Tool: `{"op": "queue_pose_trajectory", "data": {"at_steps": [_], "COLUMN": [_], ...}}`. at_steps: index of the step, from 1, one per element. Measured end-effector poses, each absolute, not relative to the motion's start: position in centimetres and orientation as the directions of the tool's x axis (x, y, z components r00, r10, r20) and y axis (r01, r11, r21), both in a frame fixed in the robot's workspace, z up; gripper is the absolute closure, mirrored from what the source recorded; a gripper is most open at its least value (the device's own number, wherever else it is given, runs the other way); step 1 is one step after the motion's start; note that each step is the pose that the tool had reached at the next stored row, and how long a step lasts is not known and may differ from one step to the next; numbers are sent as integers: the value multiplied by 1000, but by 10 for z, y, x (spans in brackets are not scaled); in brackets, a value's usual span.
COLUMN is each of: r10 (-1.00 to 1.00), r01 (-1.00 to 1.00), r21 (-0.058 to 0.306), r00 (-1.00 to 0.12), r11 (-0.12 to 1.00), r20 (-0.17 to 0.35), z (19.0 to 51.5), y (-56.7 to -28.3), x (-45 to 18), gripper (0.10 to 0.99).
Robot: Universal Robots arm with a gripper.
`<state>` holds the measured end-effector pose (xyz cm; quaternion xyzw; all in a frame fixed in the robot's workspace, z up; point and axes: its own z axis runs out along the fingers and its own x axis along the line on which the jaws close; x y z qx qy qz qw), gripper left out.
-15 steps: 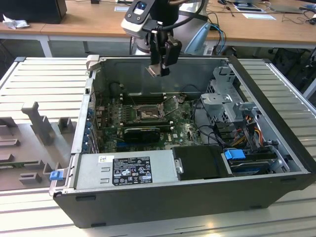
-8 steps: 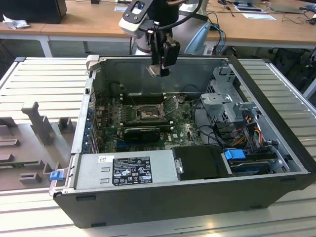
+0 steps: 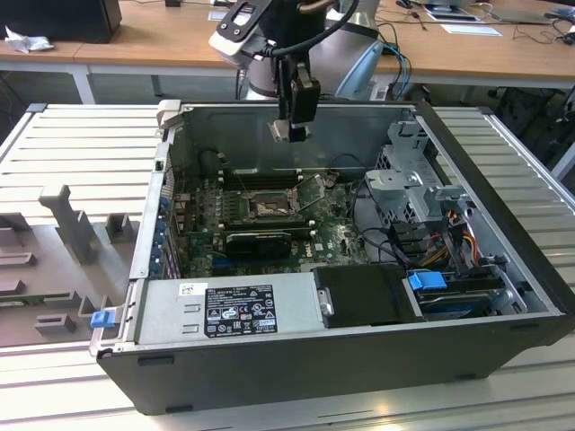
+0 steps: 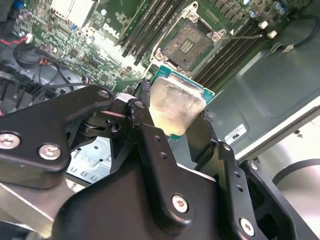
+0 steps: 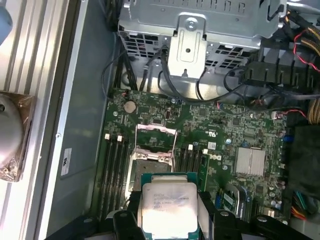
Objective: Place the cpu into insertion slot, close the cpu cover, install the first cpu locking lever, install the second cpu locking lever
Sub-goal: 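Place the cpu into insertion slot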
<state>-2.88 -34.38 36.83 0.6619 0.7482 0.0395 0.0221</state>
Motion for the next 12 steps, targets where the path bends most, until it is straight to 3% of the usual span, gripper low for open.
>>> {"op": "queue_pose_trajectory", "data": {"at_steps": [12], "r10": [999], "r01": [996], "r21": [82], "r00": [-38], "r11": [36], "r20": [20], "z": [352], "y": [-344], "x": [-29], "gripper": [557]}}
